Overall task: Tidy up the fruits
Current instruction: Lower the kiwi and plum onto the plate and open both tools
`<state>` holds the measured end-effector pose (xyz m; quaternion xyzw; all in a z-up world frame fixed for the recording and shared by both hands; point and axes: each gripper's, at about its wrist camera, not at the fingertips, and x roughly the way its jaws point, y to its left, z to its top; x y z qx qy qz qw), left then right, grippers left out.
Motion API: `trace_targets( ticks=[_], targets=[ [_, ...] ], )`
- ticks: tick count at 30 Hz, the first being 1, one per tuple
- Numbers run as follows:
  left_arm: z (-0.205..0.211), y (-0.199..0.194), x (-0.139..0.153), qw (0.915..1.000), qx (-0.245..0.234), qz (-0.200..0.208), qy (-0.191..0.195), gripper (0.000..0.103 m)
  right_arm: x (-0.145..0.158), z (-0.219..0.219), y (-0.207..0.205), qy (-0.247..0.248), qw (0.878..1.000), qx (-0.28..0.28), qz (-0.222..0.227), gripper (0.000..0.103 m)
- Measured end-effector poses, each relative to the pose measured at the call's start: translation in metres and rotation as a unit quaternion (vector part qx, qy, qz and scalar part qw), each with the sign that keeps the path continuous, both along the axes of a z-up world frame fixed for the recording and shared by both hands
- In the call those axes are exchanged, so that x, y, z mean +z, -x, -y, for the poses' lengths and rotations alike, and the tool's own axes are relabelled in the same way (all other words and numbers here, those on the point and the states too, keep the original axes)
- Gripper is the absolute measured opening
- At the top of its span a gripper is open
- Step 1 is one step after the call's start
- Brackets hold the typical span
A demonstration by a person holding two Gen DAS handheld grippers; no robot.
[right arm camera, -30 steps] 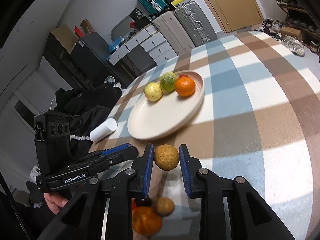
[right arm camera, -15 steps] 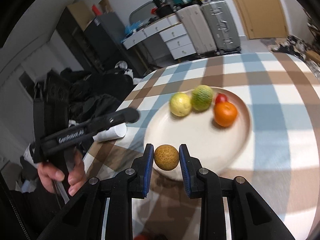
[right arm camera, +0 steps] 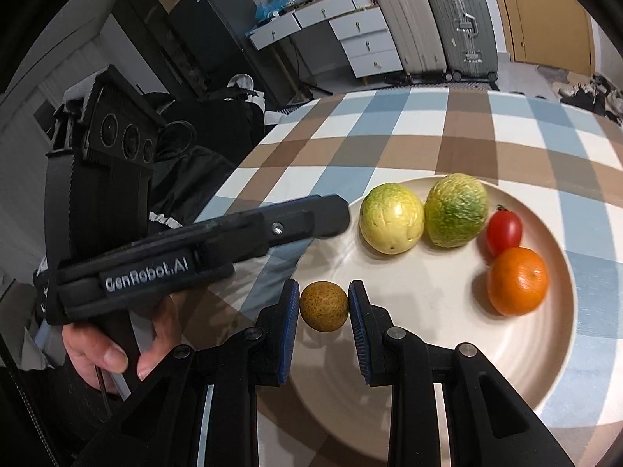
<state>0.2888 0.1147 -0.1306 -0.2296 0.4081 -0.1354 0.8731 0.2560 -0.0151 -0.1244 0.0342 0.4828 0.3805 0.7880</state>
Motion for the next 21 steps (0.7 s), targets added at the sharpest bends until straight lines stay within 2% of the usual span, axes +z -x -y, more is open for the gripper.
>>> trace_targets(
  ticks=[5, 18, 21],
  targets=[
    [0.0, -0.002, -0.006, 1.0, 0.002, -0.005, 0.0, 0.022, -0.011, -0.005, -0.009, -0.001, 1.0, -0.005, -0.022, 0.027],
    [0.0, -0.007, -0.007, 0.9999, 0.009, -0.012, 0.002, 0.023, -0.022, -0.016, -0.019, 0.0, 0.999, -0.015, -0.034, 0.027],
    [-0.002, -0.001, -0.001, 0.9998, 0.016, -0.011, 0.001, 0.028, -0.02, -0.015, -0.019, 0.003, 0.999, -0.02, -0.03, 0.028]
  ],
)
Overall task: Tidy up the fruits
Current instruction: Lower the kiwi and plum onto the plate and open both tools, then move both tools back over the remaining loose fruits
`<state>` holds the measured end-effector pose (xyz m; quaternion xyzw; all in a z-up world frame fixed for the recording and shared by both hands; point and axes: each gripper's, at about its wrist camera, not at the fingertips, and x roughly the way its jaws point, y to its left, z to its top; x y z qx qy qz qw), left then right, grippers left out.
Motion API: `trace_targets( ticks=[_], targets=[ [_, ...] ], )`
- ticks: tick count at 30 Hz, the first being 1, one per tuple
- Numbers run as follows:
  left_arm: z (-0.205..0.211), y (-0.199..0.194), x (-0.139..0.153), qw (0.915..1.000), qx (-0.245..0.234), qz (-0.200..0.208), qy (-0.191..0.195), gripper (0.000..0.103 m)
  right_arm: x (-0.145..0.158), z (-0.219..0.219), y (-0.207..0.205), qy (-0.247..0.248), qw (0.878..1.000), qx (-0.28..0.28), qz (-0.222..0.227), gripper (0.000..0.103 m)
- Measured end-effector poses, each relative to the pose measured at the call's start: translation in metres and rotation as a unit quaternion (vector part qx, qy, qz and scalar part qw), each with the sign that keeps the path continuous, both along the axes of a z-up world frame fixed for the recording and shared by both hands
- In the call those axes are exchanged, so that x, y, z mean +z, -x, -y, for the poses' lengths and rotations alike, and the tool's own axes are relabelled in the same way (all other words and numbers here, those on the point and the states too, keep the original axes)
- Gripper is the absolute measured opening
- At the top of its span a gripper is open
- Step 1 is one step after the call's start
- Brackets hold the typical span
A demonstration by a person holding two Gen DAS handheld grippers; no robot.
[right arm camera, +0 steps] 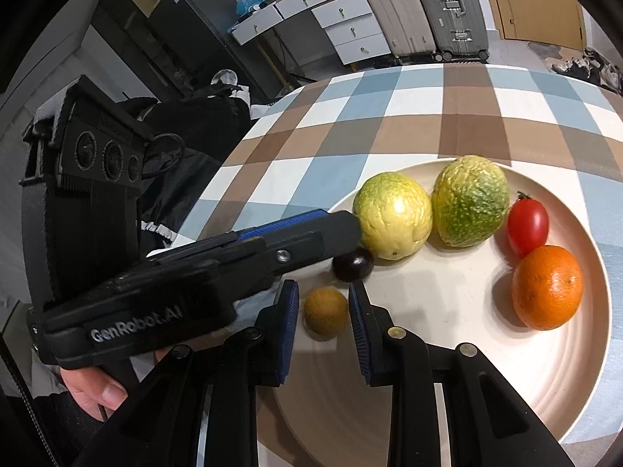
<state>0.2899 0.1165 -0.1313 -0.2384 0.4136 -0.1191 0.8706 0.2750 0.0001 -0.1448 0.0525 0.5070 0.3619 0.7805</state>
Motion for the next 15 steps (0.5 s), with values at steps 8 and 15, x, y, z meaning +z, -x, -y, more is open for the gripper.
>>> trace_targets(
  ticks=[8, 15],
  targets=[
    [0.001, 0.037, 0.034, 0.9993, 0.017, 0.027, -0.02, 0.051, 0.024, 0.03, 0.017, -0.025, 0.999, -0.027, 0.035, 0.05],
    [0.018, 0.086, 0.07, 0.9957, 0.028, 0.066, -0.058, 0.074, 0.061, 0.08, 0.052, -0.03, 0.993, -0.069, 0.093, 0.065]
  ],
)
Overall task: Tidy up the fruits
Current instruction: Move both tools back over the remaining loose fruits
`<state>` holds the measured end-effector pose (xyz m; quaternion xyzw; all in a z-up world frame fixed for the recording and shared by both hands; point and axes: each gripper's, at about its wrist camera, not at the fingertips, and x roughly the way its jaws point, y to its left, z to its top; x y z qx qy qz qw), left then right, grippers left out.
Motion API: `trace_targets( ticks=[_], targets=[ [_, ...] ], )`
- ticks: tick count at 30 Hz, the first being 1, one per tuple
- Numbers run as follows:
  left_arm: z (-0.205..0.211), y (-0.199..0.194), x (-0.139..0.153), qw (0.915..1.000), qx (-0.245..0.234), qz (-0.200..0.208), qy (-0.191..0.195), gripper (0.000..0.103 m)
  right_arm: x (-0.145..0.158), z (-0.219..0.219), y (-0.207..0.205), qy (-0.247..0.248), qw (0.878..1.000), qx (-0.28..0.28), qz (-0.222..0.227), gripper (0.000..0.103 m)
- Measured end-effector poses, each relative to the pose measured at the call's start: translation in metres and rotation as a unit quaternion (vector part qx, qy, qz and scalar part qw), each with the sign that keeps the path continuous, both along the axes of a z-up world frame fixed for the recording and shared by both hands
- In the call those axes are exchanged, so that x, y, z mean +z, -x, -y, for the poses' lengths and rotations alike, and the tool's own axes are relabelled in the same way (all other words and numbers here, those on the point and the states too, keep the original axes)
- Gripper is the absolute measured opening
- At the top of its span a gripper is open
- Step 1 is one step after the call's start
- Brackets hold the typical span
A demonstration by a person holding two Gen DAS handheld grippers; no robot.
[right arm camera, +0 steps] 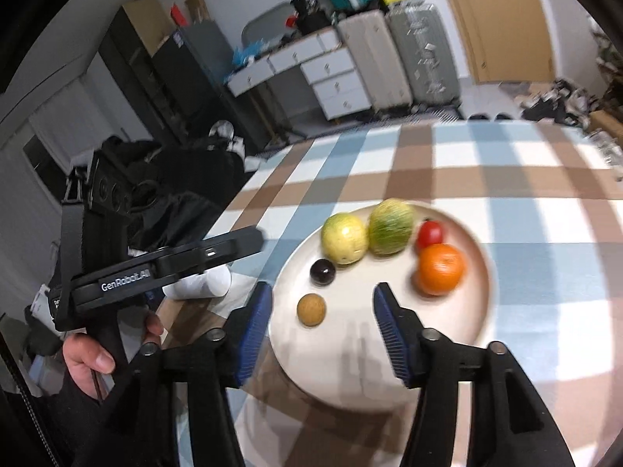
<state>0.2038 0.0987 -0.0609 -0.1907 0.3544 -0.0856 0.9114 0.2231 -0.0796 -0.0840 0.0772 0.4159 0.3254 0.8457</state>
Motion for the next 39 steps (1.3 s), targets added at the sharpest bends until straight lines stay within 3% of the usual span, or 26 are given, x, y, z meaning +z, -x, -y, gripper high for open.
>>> trace_targets(
  ticks=[3, 13, 15, 18, 21, 30, 39],
  targets=[
    [0.013, 0.022, 0.012, 0.9997, 0.0, 0.013, -0.02, 0.081, 0.018, 0.024, 0.023, -0.007, 0.999, -0.027, 0.038, 0.073],
    [0.063, 0.089, 0.029, 0.9952, -0.002, 0.035, -0.091, 0.09, 0.067, 0.074, 0.108, -0.016, 0.984, -0.087, 0.157, 0.1],
    [0.071, 0.106, 0.029, 0.9931, 0.004, 0.048, -0.107, 0.091, 0.072, 0.078, 0.126, -0.014, 0.98, -0.088, 0.179, 0.101],
    [0.078, 0.124, 0.027, 0.9922, 0.006, 0.057, -0.111, 0.101, 0.074, 0.08, 0.144, -0.008, 0.977, -0.088, 0.194, 0.102],
    [0.084, 0.142, 0.024, 0.9913, 0.006, 0.062, -0.116, 0.102, 0.073, 0.085, 0.166, -0.008, 0.973, -0.095, 0.213, 0.103],
    [0.093, 0.168, -0.003, 0.9924, 0.01, 0.03, -0.119, 0.102, 0.053, 0.096, 0.202, 0.017, 0.971, -0.108, 0.213, 0.103],
    [0.097, 0.174, -0.041, 0.9942, -0.01, -0.012, -0.106, 0.102, 0.011, 0.104, 0.212, 0.016, 0.981, -0.118, 0.152, 0.103]
  ],
)
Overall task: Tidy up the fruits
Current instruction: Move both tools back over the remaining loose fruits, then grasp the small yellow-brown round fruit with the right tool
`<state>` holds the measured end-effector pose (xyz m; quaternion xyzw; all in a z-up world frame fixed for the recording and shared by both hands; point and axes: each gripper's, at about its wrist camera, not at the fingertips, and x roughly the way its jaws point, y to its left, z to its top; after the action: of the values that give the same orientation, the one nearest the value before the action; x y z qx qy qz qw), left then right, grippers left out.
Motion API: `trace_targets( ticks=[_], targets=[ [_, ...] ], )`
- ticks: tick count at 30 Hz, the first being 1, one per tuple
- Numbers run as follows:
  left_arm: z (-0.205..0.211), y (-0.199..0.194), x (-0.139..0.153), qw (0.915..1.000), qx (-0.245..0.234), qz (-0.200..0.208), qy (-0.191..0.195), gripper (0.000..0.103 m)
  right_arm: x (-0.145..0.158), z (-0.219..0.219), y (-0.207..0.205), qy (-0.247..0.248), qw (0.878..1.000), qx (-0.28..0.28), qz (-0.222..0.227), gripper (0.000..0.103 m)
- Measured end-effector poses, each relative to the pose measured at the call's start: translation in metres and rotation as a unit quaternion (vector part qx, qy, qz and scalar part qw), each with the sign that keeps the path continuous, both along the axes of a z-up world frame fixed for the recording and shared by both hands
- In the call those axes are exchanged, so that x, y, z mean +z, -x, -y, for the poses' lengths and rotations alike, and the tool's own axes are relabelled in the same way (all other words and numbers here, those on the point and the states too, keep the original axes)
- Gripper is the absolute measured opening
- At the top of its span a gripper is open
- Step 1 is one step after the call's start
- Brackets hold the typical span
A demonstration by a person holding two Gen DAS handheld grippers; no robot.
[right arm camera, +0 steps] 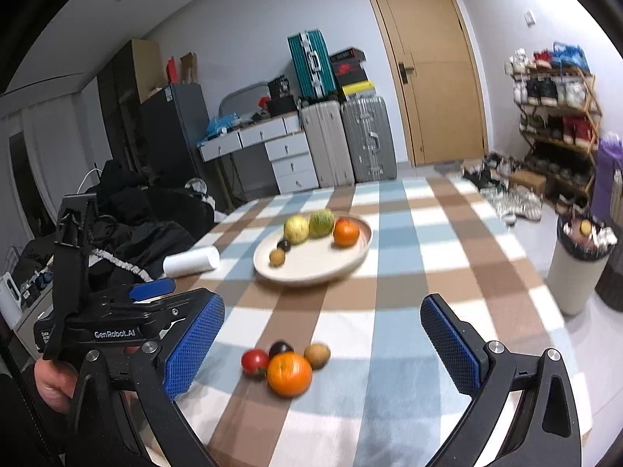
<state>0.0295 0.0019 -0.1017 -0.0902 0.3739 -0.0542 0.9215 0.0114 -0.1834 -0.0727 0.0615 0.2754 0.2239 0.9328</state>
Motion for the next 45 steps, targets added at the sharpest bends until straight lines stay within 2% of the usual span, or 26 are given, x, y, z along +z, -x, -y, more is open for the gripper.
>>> trace_targets(
  ticks=[3, 7, 11, 13, 16, 26, 28, 45],
  targets=[
    [0.001, 0.002, -0.011, 0.9999, -0.003, -0.015, 0.005, 0.102, -0.014, 0.0, -0.006, -0.004, 1.0, -0.005, -0.031, 0.103],
    [-0.001, 0.001, -0.02, 0.9996, -0.006, -0.027, 0.012, 0.102, -0.038, -0.001, -0.026, -0.012, 0.994, -0.021, -0.102, 0.103],
    [-0.006, -0.003, -0.027, 0.9991, -0.002, -0.036, 0.02, 0.102, -0.055, 0.002, -0.044, -0.059, 0.986, -0.016, -0.155, 0.1],
    [-0.008, -0.006, -0.03, 0.999, -0.002, -0.039, 0.023, 0.102, -0.062, 0.002, -0.053, -0.069, 0.982, -0.017, -0.176, 0.089],
    [-0.009, -0.009, -0.031, 0.9987, -0.002, -0.043, 0.027, 0.102, -0.071, -0.001, -0.062, -0.076, 0.976, -0.015, -0.202, 0.083],
    [-0.01, -0.016, -0.035, 0.9976, -0.013, -0.049, 0.047, 0.102, -0.077, -0.013, -0.074, -0.08, 0.971, -0.002, -0.225, 0.062],
    [-0.009, -0.017, -0.036, 0.9974, -0.012, -0.051, 0.049, 0.102, -0.077, -0.015, -0.076, -0.082, 0.97, 0.002, -0.23, 0.054],
    [-0.006, -0.021, -0.041, 0.9957, -0.024, -0.061, 0.066, 0.102, -0.081, -0.022, -0.077, -0.086, 0.967, 0.03, -0.239, 0.024]
  ],
)
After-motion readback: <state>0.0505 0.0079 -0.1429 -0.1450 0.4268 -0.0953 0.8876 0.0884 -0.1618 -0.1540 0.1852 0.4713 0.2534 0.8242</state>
